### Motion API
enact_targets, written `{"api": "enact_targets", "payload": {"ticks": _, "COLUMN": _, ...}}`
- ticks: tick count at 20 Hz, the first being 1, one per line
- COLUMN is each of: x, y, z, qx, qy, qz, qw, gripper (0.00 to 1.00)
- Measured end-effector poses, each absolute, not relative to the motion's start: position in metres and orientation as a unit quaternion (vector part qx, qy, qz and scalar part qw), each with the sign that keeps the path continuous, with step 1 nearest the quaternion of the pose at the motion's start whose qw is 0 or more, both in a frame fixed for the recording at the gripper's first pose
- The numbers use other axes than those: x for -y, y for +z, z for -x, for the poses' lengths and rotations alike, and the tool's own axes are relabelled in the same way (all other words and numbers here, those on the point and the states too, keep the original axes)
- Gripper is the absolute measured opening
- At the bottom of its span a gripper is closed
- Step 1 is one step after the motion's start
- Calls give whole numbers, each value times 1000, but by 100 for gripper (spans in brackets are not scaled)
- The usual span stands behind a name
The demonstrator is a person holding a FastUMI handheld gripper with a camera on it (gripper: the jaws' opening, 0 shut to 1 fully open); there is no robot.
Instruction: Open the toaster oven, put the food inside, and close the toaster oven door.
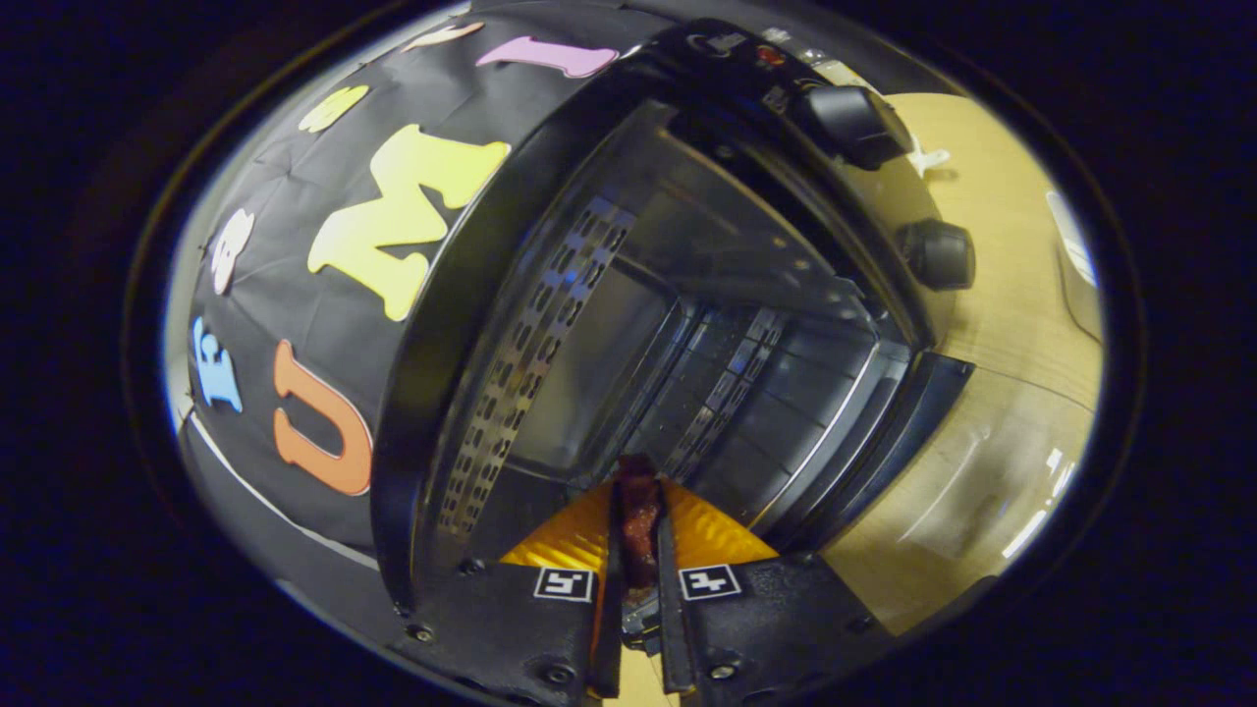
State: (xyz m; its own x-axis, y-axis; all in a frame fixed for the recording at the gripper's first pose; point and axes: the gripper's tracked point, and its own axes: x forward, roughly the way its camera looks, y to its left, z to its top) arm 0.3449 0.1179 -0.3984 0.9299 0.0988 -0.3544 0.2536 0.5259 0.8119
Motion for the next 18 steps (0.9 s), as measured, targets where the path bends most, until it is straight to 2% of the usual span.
{"api": "enact_targets", "payload": {"ticks": 2, "x": -110, "y": -404, "z": -343, "qx": -191, "qy": -59, "qz": -453, "qw": 869, "gripper": 28}}
{"api": "enact_targets", "payload": {"ticks": 3, "x": -104, "y": -403, "z": -341, "qx": -195, "qy": -63, "qz": -436, "qw": 876, "gripper": 39}}
{"api": "enact_targets", "payload": {"ticks": 4, "x": -100, "y": -401, "z": -341, "qx": -197, "qy": -68, "qz": -416, "qw": 885, "gripper": 44}}
{"api": "enact_targets", "payload": {"ticks": 9, "x": -85, "y": -386, "z": -329, "qx": -204, "qy": -60, "qz": -296, "qw": 931, "gripper": 97}}
{"api": "enact_targets", "payload": {"ticks": 18, "x": -76, "y": -356, "z": -245, "qx": -239, "qy": -3, "qz": -172, "qw": 956, "gripper": 97}}
